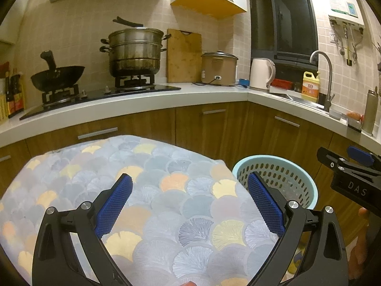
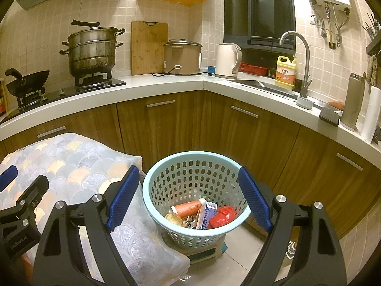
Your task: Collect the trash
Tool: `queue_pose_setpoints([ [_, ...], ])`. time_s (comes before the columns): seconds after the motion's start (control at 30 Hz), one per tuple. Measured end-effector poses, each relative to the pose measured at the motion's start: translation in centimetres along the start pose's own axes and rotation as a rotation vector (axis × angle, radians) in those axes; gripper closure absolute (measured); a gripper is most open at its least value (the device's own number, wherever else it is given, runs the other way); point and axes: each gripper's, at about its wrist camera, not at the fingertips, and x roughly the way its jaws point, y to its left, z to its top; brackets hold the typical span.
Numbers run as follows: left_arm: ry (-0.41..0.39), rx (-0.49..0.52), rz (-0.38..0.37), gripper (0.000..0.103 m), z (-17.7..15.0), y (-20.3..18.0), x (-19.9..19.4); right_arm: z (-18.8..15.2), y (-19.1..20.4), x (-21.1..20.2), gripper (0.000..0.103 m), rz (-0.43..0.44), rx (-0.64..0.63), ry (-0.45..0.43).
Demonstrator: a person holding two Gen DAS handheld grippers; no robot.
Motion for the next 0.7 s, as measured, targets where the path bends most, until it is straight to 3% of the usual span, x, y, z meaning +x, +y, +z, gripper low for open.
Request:
queue_pose_setpoints([
  [0.7, 0.004, -0.003, 0.003, 0.008, 0.08, 0.1, 0.08, 0.27, 0.47, 0.03, 0.022, 0.018, -0.009, -0.002],
])
